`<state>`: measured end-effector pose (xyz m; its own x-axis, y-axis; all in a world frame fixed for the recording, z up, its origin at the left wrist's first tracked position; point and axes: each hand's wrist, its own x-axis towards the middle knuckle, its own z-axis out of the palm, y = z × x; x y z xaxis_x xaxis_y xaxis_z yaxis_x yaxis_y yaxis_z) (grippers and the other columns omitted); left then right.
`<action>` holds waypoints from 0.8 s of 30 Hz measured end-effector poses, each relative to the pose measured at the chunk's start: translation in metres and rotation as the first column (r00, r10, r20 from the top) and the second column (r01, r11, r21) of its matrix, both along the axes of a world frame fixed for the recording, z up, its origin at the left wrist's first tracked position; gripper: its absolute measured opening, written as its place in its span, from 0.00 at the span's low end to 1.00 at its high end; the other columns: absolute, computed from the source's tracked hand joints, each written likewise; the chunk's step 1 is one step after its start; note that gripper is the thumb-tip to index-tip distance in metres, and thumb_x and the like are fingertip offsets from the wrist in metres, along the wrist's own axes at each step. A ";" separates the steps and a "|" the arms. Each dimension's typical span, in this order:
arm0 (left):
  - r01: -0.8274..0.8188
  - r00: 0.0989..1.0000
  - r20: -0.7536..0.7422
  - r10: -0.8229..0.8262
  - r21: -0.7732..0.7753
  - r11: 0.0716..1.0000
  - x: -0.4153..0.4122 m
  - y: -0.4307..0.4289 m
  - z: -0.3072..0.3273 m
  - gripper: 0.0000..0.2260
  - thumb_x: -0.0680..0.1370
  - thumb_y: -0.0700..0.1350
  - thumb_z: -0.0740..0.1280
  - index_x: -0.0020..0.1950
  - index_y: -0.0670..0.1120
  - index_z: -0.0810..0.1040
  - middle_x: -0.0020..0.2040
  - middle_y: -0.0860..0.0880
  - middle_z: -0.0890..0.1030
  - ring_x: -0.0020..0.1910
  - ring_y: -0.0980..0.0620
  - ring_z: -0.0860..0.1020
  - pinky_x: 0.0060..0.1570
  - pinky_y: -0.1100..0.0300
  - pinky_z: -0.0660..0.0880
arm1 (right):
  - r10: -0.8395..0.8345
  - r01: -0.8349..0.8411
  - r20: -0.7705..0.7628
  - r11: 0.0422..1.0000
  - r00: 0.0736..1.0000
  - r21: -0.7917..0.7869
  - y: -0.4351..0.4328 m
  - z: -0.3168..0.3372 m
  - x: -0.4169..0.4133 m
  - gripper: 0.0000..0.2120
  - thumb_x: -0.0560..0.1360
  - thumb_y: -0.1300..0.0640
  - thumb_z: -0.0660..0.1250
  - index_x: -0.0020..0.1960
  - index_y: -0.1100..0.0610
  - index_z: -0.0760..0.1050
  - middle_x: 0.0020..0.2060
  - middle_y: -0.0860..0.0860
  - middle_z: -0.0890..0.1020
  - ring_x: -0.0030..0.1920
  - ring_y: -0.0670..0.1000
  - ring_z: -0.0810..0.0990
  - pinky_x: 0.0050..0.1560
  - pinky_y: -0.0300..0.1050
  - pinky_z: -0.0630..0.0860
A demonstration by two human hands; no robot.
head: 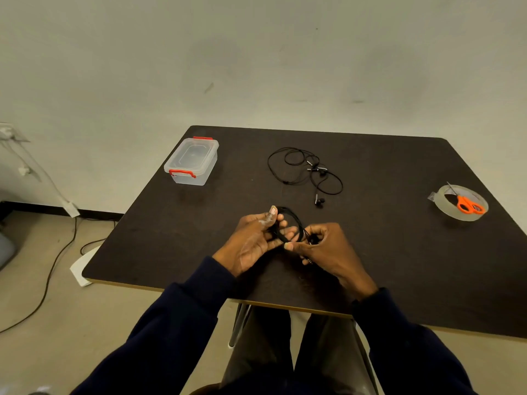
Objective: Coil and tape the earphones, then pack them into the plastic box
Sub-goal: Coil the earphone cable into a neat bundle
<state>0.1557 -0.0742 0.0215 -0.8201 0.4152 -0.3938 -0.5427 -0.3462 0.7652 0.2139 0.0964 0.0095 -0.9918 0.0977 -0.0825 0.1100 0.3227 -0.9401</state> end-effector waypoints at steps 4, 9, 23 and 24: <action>-0.005 1.000 0.024 0.004 0.032 0.999 0.000 -0.004 -0.004 0.10 0.84 0.44 0.63 0.49 0.39 0.78 0.51 0.38 0.86 0.49 0.42 0.87 0.48 0.50 0.85 | 0.017 -0.016 0.002 0.995 1.000 -0.096 0.004 -0.004 0.001 0.07 0.71 0.53 0.80 0.45 0.55 0.87 0.40 0.52 0.87 0.41 0.55 0.86 0.45 0.53 0.86; 0.032 0.999 -0.001 -0.032 0.086 0.996 -0.002 -0.006 -0.002 0.10 0.85 0.47 0.63 0.50 0.42 0.77 0.56 0.38 0.86 0.51 0.44 0.87 0.48 0.52 0.84 | 0.027 -0.005 0.062 0.948 0.998 -0.318 0.010 -0.002 0.003 0.09 0.79 0.55 0.71 0.52 0.60 0.85 0.44 0.59 0.86 0.44 0.54 0.84 0.50 0.54 0.83; 0.032 0.999 0.001 -0.033 0.128 0.991 0.001 -0.010 0.000 0.09 0.84 0.47 0.63 0.50 0.43 0.77 0.56 0.38 0.86 0.53 0.44 0.87 0.51 0.52 0.85 | -0.035 0.009 -0.082 0.954 0.996 -0.298 0.013 -0.004 0.003 0.09 0.78 0.60 0.72 0.58 0.60 0.82 0.48 0.56 0.87 0.49 0.56 0.87 0.49 0.50 0.85; 0.035 0.999 0.001 -0.035 0.132 0.991 0.001 -0.010 0.000 0.09 0.84 0.47 0.63 0.49 0.43 0.77 0.57 0.38 0.86 0.53 0.43 0.87 0.52 0.52 0.84 | -0.028 0.001 -0.084 0.954 0.996 -0.300 0.013 -0.004 0.003 0.09 0.78 0.61 0.71 0.58 0.61 0.82 0.50 0.57 0.87 0.51 0.55 0.87 0.50 0.51 0.85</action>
<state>0.1566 -0.0840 0.0217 -0.8029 0.4922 -0.3364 -0.5588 -0.4248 0.7123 0.2169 0.1096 0.0060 -0.9951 0.0958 -0.0239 0.0264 0.0245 -0.9994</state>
